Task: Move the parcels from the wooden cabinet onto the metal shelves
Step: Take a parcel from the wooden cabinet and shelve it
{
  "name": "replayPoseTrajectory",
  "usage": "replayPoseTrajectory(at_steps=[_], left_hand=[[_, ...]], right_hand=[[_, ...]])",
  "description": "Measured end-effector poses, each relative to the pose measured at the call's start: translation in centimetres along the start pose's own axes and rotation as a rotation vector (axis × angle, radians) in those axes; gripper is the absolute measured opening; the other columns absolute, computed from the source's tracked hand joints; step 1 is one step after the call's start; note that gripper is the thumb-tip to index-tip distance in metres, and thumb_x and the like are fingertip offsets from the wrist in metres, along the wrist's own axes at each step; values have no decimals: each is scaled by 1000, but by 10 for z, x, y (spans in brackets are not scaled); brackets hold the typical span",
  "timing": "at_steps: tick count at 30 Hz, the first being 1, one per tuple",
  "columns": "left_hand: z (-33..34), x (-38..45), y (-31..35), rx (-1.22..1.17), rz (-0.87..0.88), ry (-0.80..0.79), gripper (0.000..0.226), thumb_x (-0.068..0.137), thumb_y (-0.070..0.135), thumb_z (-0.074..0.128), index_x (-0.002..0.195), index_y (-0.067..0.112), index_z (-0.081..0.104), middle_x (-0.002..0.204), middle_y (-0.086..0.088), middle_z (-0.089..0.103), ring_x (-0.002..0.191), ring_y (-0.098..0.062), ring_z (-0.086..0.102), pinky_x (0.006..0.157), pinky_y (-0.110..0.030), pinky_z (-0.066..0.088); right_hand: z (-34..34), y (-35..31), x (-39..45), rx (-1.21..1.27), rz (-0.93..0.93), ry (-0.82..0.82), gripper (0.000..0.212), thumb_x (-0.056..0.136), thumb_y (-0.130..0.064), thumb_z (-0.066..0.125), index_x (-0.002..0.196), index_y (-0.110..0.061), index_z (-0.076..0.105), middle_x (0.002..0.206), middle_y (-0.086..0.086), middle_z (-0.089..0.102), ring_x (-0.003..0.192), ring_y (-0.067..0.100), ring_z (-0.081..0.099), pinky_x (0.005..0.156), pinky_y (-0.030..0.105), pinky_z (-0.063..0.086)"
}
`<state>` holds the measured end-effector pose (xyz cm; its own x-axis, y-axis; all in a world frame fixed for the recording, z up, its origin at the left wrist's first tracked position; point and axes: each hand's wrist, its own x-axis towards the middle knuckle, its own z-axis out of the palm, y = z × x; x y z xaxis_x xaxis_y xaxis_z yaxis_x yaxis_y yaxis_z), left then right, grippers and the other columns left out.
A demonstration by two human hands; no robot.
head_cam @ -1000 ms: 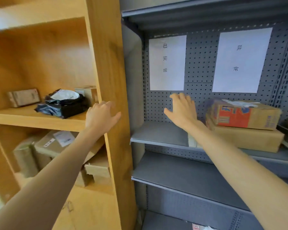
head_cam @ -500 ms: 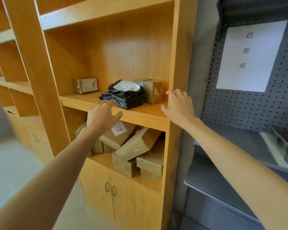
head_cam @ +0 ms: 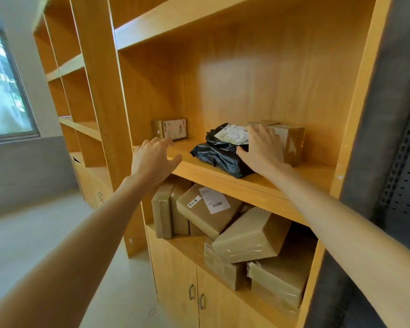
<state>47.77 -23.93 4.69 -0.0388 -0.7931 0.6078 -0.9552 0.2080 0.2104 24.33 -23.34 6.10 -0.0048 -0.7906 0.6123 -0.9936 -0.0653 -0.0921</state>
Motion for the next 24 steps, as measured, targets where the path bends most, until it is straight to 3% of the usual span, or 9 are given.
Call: replayPoseTrajectory(at_steps=[12, 24], left_hand=[[48, 62, -105, -41, 10, -17, 46, 90, 46, 57, 130, 22, 56, 133, -4, 57, 127, -26, 47, 102, -43, 38], [85, 120, -246, -111, 228, -171, 44, 90, 47, 55, 126, 22, 57, 130, -4, 58, 120, -27, 52, 100, -46, 42]], right_hand=[[83, -87, 65, 8, -27, -45, 47, 93, -35, 54, 132, -10, 46, 129, 13, 49, 118, 33, 45, 93, 40, 38], [157, -204, 80, -60, 246, -74, 54, 94, -36, 55, 140, -12, 40, 137, 13, 45, 124, 32, 41, 100, 41, 35]])
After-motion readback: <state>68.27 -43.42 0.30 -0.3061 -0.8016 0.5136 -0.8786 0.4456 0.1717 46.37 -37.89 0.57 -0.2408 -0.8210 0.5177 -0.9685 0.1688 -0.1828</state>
